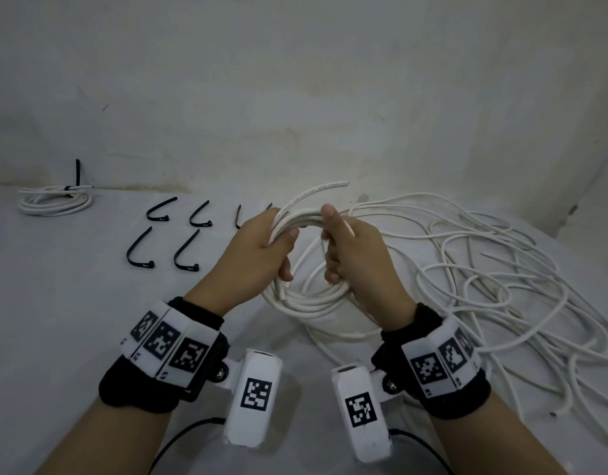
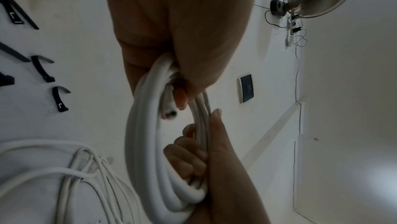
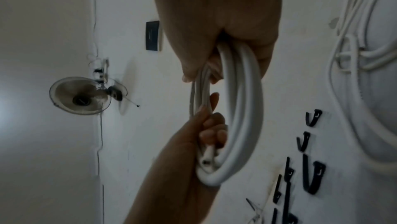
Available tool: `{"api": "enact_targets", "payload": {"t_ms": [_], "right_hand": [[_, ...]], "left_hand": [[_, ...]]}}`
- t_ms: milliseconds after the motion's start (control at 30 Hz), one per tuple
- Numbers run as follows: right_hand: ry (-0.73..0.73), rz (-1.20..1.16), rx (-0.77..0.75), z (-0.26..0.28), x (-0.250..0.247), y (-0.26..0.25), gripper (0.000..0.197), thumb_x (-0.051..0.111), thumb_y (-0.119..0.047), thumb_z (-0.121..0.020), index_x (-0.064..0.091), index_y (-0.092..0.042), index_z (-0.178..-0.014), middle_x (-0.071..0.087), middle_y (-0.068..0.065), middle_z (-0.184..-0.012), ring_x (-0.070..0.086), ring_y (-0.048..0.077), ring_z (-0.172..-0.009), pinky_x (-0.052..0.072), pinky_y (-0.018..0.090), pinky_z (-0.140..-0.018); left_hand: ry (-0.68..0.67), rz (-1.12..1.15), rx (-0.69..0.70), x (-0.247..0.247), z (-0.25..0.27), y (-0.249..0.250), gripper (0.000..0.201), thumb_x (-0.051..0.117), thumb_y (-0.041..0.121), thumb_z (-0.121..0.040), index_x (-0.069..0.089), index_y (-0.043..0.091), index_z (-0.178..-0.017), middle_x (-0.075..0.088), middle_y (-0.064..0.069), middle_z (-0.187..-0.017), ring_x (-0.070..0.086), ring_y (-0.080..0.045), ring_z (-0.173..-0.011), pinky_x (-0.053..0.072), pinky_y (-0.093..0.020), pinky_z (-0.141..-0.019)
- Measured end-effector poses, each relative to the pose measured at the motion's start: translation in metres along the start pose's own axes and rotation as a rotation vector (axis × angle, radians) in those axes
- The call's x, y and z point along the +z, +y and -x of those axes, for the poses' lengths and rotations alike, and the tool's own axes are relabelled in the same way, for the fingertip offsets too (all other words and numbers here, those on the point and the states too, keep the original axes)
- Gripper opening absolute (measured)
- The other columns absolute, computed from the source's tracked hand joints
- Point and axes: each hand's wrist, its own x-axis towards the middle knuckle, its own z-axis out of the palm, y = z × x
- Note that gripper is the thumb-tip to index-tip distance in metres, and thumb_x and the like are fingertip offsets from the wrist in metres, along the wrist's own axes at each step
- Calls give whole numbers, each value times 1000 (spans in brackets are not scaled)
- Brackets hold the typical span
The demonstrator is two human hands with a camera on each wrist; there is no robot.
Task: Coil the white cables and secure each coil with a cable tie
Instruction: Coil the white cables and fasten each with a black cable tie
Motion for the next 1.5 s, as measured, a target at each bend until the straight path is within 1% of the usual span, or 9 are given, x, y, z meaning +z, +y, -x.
{"api": "enact_targets", "payload": {"t_ms": [67, 167, 300, 467, 667, 900, 1133, 1300, 1500], "right_hand": [[64, 188, -179, -1, -1, 3, 28, 63, -38, -89, 46, -20, -103, 51, 2, -57, 47, 13, -43, 42, 26, -45], [88, 415, -447, -3, -7, 6, 60, 69, -28, -86, 29, -37, -131, 50, 5, -90, 53, 12, -72, 45, 13, -62], [106, 640, -578, -9, -15, 10, 58, 71, -29, -85, 43, -32, -136, 34, 4, -129, 42, 15, -105, 34, 6, -87], [212, 631, -679, -11, -18, 10, 32, 77, -20, -77, 64, -14, -105, 53, -2, -103, 48, 19, -97, 33, 10, -84], [298, 639, -820, -8, -13, 7, 27, 78, -13, -76, 68, -4, -99, 53, 4, -93, 55, 21, -84, 41, 14, -75], [284, 479, -748, -8, -14, 5, 18, 74, -19, -81, 70, -7, -94, 53, 2, -88, 47, -1, -72, 37, 6, -65], [296, 501, -776, -12, -14, 9, 11, 65, -10, -89, 72, -5, -95, 51, 0, -85, 51, 10, -71, 39, 9, -65], [297, 538, -851, -11, -14, 9, 10, 67, -5, -86, 71, -1, -94, 58, 11, -87, 56, 15, -76, 46, 14, -69], [310, 585, -994, -5, -11, 5, 7, 70, -6, -84, 71, -1, -87, 61, 10, -80, 57, 22, -73, 46, 23, -67]], "left_hand": [[17, 1, -18, 1, -1, -1, 18, 43, 13, -99, 53, -1, -98, 49, -3, -69, 54, -8, -45, 55, -39, -61], [12, 18, -27, 3, -1, 2, 17, 41, 12, -99, 50, 0, -90, 47, -4, -69, 52, -7, -44, 55, -36, -59], [9, 15, -37, 5, -1, 2, 17, 40, 11, -99, 49, -1, -91, 47, -5, -70, 51, -6, -43, 54, -32, -56], [47, 12, -51, 6, -2, 1, 17, 38, 11, -100, 52, 1, -98, 46, -3, -71, 51, -5, -43, 54, -29, -56], [104, 10, -77, 8, 1, 5, 18, 37, 11, -99, 51, 12, -88, 48, -1, -70, 52, -4, -43, 55, -39, -63], [81, 61, -95, 7, -1, 4, 17, 38, 9, -99, 53, 1, -100, 47, -3, -71, 50, -4, -42, 54, -27, -54], [61, 157, -64, 7, -1, 6, 22, 50, 24, -96, 57, 4, -91, 44, -2, -58, 44, -6, -40, 45, -21, -46], [90, 297, -182, 10, -1, 5, 42, 51, 32, -94, 58, -9, -99, 40, 10, -49, 38, -6, -39, 40, -22, -44], [154, 359, -244, 12, -3, 3, 28, 50, 23, -97, 64, -1, -96, 38, 6, -50, 35, -7, -38, 38, -20, -40]]}}
